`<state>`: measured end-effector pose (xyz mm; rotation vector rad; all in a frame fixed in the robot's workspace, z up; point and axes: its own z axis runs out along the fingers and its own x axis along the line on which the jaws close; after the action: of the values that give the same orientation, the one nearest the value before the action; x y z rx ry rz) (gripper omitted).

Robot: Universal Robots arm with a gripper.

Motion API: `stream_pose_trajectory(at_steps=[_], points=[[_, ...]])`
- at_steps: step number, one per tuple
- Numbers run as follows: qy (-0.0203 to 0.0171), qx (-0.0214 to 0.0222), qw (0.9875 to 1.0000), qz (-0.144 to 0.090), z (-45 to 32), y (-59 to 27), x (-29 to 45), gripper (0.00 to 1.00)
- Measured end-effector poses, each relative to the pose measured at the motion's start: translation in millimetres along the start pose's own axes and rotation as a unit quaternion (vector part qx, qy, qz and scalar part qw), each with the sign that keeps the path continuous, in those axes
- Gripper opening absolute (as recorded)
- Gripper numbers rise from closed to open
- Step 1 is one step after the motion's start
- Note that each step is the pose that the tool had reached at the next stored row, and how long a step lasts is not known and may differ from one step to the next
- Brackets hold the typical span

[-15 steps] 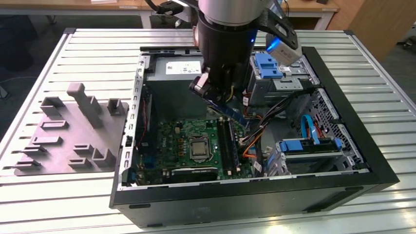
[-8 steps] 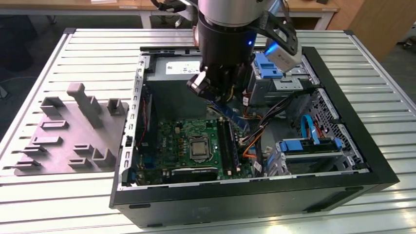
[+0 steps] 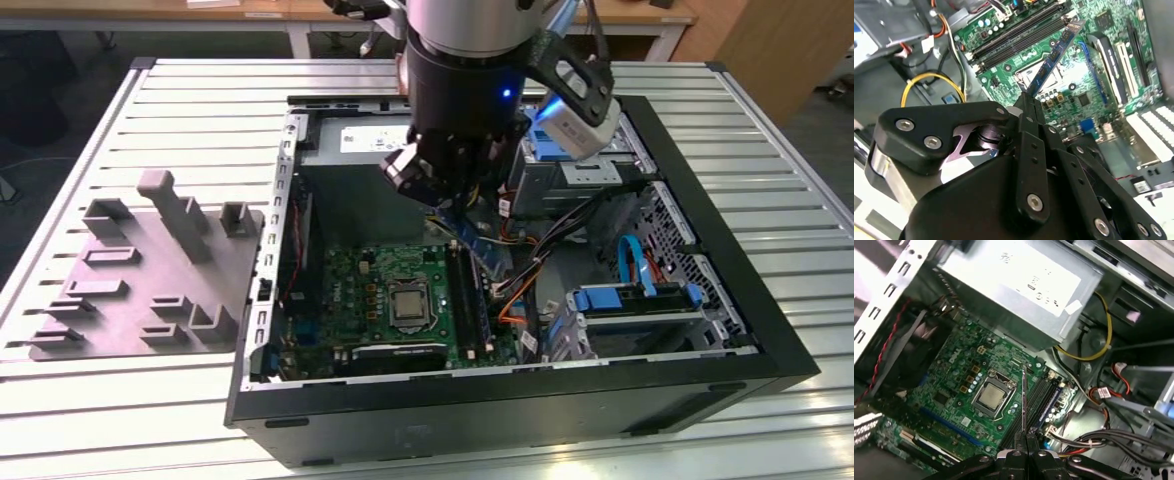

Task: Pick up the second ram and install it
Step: 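Insert the second ram into the second slot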

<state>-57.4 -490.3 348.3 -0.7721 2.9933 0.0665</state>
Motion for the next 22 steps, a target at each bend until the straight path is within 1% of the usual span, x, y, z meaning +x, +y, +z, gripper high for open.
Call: stream_pose_trajectory(at_steps=[3, 6, 9, 11, 13, 16, 20, 22], points=[[-0.0008, 0.0016, 0.9996, 0.028, 0.5, 0.0, 0.0, 0.11], [-0.0016, 0.0032, 0.9985, 0.054, 1.0, 0.0, 0.1, 0.11], [-0.0024, 0.0048, 0.9967, 0.081, 1.5, 0.0, 0.1, 0.11], [-0.0029, 0.0059, 0.9950, 0.100, 1.8, 0.0, 0.1, 0.11], [-0.0035, 0.0069, 0.9930, 0.118, 2.2, -0.1, 0.1, 0.11], [-0.0043, 0.0085, 0.9895, 0.144, 2.7, -0.1, 0.2, 0.11], [-0.0053, 0.0106, 0.9835, 0.181, 3.3, -0.1, 0.2, 0.11], [-0.0058, 0.0117, 0.9800, 0.199, 3.6, -0.1, 0.2, 0.11]])
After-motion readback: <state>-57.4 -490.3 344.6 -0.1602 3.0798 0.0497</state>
